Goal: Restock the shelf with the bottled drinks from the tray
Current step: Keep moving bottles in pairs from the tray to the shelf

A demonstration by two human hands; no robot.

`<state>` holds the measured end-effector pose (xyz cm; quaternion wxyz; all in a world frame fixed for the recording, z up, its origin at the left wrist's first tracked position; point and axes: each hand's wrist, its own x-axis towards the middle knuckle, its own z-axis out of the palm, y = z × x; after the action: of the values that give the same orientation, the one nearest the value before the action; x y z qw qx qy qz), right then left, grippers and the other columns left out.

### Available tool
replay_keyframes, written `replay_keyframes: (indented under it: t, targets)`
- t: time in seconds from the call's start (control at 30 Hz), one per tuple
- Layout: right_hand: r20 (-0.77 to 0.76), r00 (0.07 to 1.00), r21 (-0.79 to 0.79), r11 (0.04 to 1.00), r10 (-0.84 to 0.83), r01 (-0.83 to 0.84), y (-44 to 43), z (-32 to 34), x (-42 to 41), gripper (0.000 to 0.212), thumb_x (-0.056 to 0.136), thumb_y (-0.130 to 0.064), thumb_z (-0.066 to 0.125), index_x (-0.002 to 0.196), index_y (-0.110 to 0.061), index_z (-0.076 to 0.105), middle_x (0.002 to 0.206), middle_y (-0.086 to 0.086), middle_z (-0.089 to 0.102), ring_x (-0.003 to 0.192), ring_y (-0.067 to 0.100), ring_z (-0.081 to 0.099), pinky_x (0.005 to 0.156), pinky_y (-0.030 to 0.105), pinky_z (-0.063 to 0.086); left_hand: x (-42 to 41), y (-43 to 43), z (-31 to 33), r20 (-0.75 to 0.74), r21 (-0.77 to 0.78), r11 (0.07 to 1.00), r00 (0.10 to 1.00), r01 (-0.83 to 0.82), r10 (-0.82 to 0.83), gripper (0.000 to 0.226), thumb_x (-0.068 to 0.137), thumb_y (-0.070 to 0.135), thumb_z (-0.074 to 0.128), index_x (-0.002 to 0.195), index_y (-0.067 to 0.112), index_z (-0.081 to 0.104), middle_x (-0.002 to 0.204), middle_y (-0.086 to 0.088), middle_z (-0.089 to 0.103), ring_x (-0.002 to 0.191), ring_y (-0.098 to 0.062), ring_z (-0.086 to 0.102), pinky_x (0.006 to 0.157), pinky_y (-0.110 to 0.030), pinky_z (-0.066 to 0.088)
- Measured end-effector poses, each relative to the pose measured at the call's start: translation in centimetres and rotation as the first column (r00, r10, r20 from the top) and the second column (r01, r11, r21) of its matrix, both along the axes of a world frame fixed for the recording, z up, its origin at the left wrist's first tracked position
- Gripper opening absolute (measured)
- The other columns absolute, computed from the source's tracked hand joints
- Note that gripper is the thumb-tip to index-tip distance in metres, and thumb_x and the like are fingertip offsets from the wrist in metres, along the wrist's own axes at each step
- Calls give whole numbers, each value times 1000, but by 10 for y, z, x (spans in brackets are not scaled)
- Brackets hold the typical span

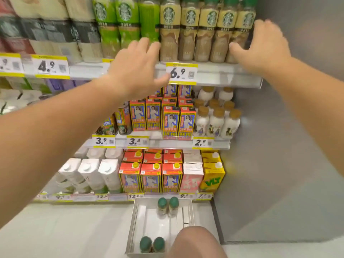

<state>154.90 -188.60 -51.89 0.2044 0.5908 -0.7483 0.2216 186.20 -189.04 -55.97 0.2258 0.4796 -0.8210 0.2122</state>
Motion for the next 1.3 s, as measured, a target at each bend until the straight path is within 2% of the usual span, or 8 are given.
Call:
replay_keyframes:
  t: [0.1, 0.17, 0.4, 0.7, 0.87, 1.03, 1.17, 1.3]
  targets:
    - [-148, 988, -12, 999, 29, -31, 34, -31, 15, 92, 87, -70, 29, 155, -8, 18, 163, 20, 14, 150, 37, 11, 121, 51, 13, 6, 25, -27, 67, 6, 1000, 997, 24, -24, 91, 82, 71, 32, 149, 9, 27, 153, -23, 31, 141, -42, 26, 112, -60, 26]
    - [-175, 983, 10, 998, 58, -57, 59, -56, 27, 90, 87, -68, 29, 155, -9, 18, 163, 21, 12, 150, 37, 9, 121, 51, 12, 8, 42, -51, 81, 21, 999, 996, 44, -46, 95, 81, 75, 30, 152, 12, 22, 158, -23, 22, 146, -42, 17, 114, -63, 19]
    - [-97, 992, 88, 993, 84, -75, 132, -150, 62, 86, 90, -64, 37, 154, -10, 21, 163, 21, 12, 150, 36, 7, 120, 51, 10, 12, 94, -123, 108, 116, 992, 992, 54, -66, 99, 79, 81, 25, 155, 18, 15, 162, -18, 17, 148, -39, 12, 115, -65, 16]
    - [-49, 988, 246, 960, 148, -132, 187, -281, 95, 85, 90, -63, 33, 155, -10, 19, 163, 20, 12, 150, 34, 10, 121, 50, 14, 22, 129, -246, 128, 263, 963, 987, 59, -95, 100, 80, 81, 24, 155, 14, 21, 160, -19, 23, 147, -38, 19, 115, -59, 21]
    - [58, 988, 385, 910, 142, -154, 186, -369, 111, 89, 86, -66, 24, 156, -13, 16, 164, 16, 11, 151, 31, 7, 121, 48, 13, 32, 126, -329, 154, 411, 911, 982, 35, -107, 101, 80, 82, 17, 157, 17, 13, 162, -15, 19, 149, -34, 16, 116, -56, 21]
    - [148, 980, 524, 829, 136, -194, 190, -473, 126, 87, 88, -66, 25, 157, -13, 13, 165, 13, 8, 152, 28, 5, 122, 43, 9, 40, 127, -419, 172, 559, 829, 978, 0, -116, 100, 80, 79, 22, 154, 12, 27, 158, -17, 30, 146, -35, 25, 114, -55, 25]
    - [266, 958, 608, 753, 103, -250, 192, -541, 138, 88, 86, -68, 22, 157, -17, 12, 165, 10, 9, 152, 24, 6, 120, 36, 12, 45, 127, -486, 160, 687, 726, 983, -45, -90, 104, 77, 82, 20, 155, 12, 21, 158, -15, 28, 144, -33, 26, 114, -46, 31]
    - [363, 932, 664, 699, 10, -266, 186, -587, 143, 88, 89, -69, 29, 157, -17, 7, 165, 6, 11, 152, 20, 6, 120, 34, 12, 38, 121, -540, 54, 880, 468, 995, -88, 86, 110, 75, 85, 27, 156, 14, 5, 159, -8, 23, 145, -26, 23, 116, -41, 28]
